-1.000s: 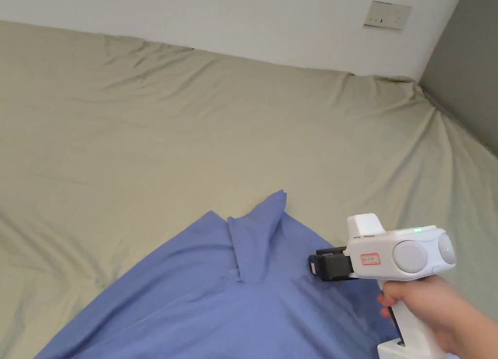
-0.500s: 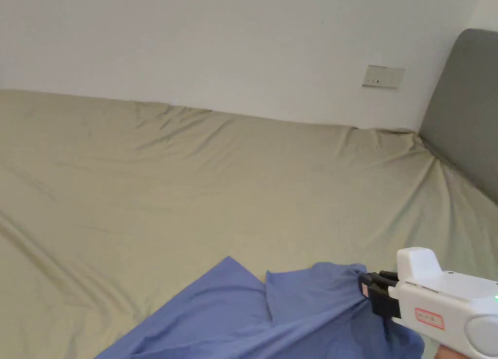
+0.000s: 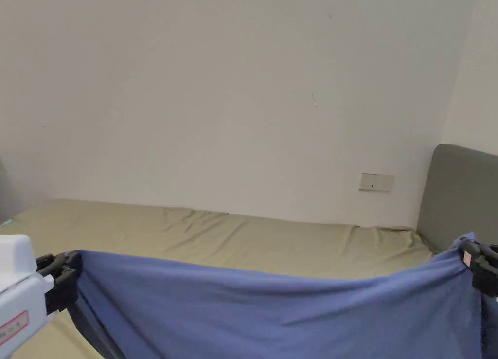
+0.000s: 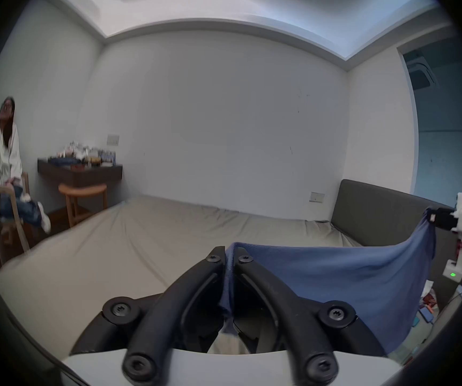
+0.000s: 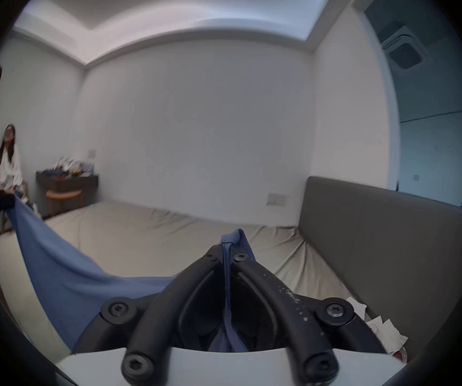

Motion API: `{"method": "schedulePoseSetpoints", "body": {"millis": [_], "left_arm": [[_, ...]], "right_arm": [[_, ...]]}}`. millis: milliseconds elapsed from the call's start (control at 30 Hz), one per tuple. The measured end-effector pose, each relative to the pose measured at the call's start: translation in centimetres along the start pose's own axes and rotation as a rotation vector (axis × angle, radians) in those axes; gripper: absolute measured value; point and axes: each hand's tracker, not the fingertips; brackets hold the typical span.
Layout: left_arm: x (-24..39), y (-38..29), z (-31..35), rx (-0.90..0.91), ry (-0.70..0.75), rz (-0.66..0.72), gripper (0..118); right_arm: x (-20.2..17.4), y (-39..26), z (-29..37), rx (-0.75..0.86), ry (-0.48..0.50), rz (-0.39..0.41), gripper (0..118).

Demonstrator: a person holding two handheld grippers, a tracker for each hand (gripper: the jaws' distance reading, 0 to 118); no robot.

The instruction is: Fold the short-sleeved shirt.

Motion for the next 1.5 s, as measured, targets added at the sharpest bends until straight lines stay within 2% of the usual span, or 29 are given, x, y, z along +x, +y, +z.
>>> {"method": "schedulePoseSetpoints", "body": {"millis": [67, 333, 500, 567, 667, 867, 1033, 1133, 1167, 1267, 1333, 1500], "left_arm": [[0.7, 2.7, -1.3, 0.027, 0.009, -0.029, 3], [2.3, 12.9, -8.3, 0.066, 0.073, -0.079, 3], [1.9, 18.3, -14.0, 0.083, 0.094, -0.027, 3], [2.0, 19.9, -16.1, 0.095, 0.113, -0.043, 3], [1.6, 22.2, -18.8, 0.130, 0.127, -0.024, 3], [1.8, 24.0, -22.9, 0.162, 0.163, -0.059, 3], [1.3, 22.0, -24.7, 0.153, 0.163, -0.025, 3], [1.3, 19.1, -25.3, 0.113, 0.181, -0.061, 3], [1.3, 17.8, -25.4, 0.098, 0.181, -0.070, 3], [1.6, 13.1, -25.2, 0.038, 0.184, -0.099, 3], [1.5, 10.0, -24.4, 0.018, 0.175, -0.084, 3], [1.2, 2.4, -20.6, -0.089, 0.147, -0.012, 3]], "right_arm": [[0.0, 2.2, -0.6, 0.037, -0.026, -0.007, 6], [-0.7, 10.2, -6.8, 0.116, -0.025, 0.035, 6], [-0.3, 14.2, -13.1, 0.159, -0.034, 0.013, 6], [-0.5, 15.6, -15.2, 0.175, -0.042, 0.015, 6], [-0.2, 17.5, -18.4, 0.217, -0.039, -0.027, 6], [0.2, 20.1, -23.1, 0.260, -0.030, -0.017, 6], [1.0, 19.2, -24.9, 0.258, -0.003, -0.046, 6], [1.2, 16.5, -25.0, 0.247, 0.015, -0.041, 6], [0.7, 15.2, -24.5, 0.224, 0.012, -0.018, 6], [0.9, 10.5, -23.5, 0.201, 0.023, -0.043, 6], [0.6, 7.1, -22.2, 0.163, 0.017, -0.088, 6], [0.0, -0.9, -17.1, 0.063, 0.038, -0.078, 6]]}}
